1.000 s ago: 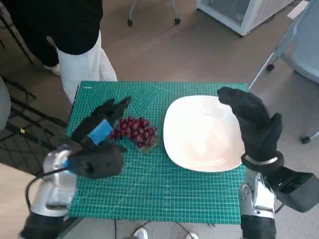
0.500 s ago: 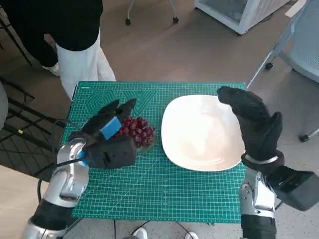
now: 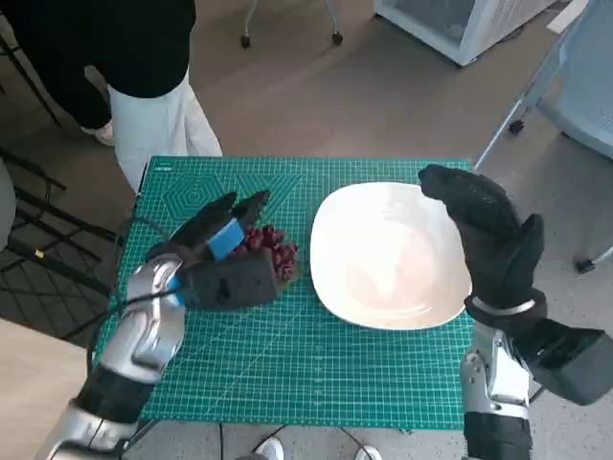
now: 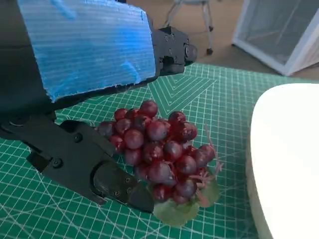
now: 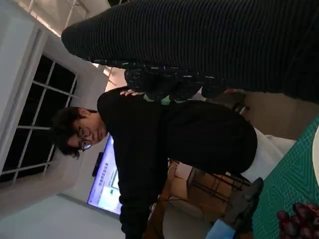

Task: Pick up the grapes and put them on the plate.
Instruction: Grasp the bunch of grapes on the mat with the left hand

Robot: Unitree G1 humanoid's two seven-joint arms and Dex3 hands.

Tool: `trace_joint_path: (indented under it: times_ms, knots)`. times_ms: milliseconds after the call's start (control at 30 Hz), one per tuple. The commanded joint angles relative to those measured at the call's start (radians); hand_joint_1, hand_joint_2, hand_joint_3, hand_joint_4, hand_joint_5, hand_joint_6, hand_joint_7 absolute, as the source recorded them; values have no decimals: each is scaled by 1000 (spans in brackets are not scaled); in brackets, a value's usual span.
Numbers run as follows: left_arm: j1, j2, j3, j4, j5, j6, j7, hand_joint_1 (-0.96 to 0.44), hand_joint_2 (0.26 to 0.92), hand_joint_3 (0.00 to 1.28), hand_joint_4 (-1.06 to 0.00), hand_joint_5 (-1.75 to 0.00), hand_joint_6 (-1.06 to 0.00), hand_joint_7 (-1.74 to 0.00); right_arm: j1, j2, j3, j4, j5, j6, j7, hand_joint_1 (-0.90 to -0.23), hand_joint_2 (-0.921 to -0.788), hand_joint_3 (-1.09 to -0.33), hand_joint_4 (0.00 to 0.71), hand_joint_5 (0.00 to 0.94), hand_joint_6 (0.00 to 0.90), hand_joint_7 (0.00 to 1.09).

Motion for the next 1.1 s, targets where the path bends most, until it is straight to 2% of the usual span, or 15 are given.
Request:
trace_joint_path:
  times_ms: [33,433,733,1100]
  knots:
    - [-63,-22,-36,92,13,0,17,-298,670,1,1,1,-122,-7,7,-6,-4,16,-4,4,4,-508,-921,-627,255,4,-1,497]
    - [-196,-84,-110,368,2,-21,29,-250,694,10,1,1,-124,-4,11,-6,-4,18,0,2,7,-511,-921,-627,255,3,-1,497]
    - [-277,-130,-148,609,-11,-79,55,-211,707,11,1,1,-127,-4,18,-7,-6,14,4,1,9,-516,-921,-624,256,3,-1,494]
    - [-320,-160,-183,756,-8,-124,71,-165,715,10,1,1,-124,-1,18,-9,-12,19,7,-1,13,-516,-921,-619,257,4,-1,479]
